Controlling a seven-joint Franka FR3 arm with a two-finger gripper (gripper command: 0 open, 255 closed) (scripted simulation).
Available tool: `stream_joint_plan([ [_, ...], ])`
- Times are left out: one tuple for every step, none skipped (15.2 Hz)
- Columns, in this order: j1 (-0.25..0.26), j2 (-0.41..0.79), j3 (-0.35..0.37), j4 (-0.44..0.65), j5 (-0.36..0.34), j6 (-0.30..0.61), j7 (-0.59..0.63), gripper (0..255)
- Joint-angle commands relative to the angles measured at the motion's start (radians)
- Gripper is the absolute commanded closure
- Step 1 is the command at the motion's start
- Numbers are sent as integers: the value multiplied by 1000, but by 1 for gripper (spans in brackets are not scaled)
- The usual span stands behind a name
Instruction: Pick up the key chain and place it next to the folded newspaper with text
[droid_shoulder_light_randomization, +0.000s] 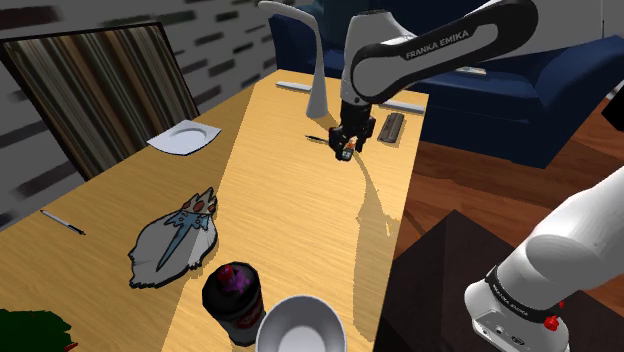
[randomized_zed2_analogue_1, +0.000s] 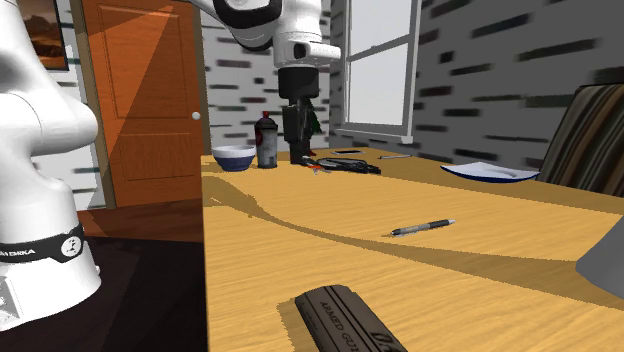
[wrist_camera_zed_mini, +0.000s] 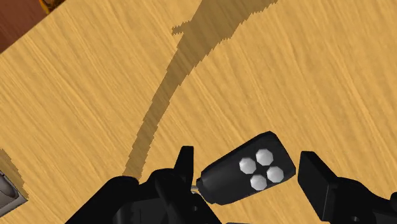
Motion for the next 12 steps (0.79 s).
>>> stream_joint_plan([
  [-19, -13, -28, -19, 0, 5, -49, 255],
  [-29, -20, -44, -28, -1, 5, -76, 255],
  [-40, -26, -60, -34, -2, 6, -102, 255],
  [-51, -31, -76, -40, -4, 6, -127, 255],
  [-61, -35, -92, -45, -6, 6, -153, 255],
  [-72, -38, -108, -48, -9, 6, -178, 255],
  [-83, -40, -124, -51, -12, 6, -204, 255],
  [-94, -40, -141, -52, -15, 6, -229, 255],
  [-105, -40, -156, -52, -18, 6, -254, 255],
  [-116, -38, -172, -51, -22, 5, -279, 255],
  [-127, -36, -188, -49, -26, 5, -303, 255],
  [-139, -32, -204, -45, -29, 5, -328, 255],
])
